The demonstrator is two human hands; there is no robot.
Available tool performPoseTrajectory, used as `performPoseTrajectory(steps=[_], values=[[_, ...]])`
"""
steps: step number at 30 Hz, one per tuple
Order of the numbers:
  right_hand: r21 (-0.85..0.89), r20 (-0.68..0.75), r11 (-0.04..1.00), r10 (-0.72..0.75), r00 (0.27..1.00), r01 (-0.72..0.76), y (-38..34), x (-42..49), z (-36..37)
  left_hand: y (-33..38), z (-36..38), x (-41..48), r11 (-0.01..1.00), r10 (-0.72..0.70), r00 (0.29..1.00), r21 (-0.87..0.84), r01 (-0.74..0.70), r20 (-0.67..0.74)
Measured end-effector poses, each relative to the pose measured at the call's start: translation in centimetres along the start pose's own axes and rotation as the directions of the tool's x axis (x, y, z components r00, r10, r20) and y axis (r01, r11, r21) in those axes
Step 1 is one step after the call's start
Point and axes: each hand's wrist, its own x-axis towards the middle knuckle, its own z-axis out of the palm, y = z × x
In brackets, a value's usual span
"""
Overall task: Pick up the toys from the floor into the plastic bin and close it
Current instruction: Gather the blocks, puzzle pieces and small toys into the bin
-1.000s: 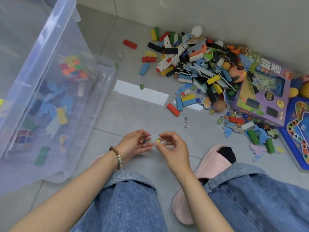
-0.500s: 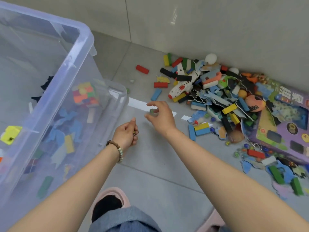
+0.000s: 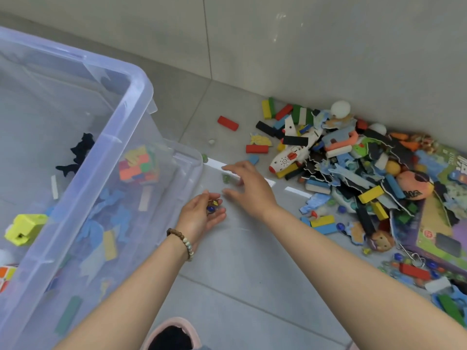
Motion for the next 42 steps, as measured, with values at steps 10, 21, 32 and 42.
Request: performPoseTrajectory(steps=[10, 21, 32, 42], values=[[0.344, 0.197, 0.938, -0.023, 0.98, -0.047, -3.0, 1.4, -2.2, 1.6, -0.1, 0.5, 0.985, -0.088, 0.995, -0.142, 0.094, 0.048], [-0.123, 0.265, 0.98, -0.12, 0.957, 0.157, -3.3, 10.1, -0.7, 2.1, -1.0, 1.2, 0.928, 0.193, 0.981, 0.326, -0.179, -0.011], [-0.136, 0.212, 0.977, -0.136, 0.968, 0.167, -2.8, 8.9, -0.1, 2.6, -0.9, 1.1, 0.929, 0.171, 0.985, 0.334, -0.157, -0.013], [-0.092, 0.146, 0.98, -0.162, 0.976, 0.176, -3.5, 5.3, -2.8, 2.3, 0.2, 0.6, 0.985, -0.172, 0.981, -0.008, 0.174, 0.093]])
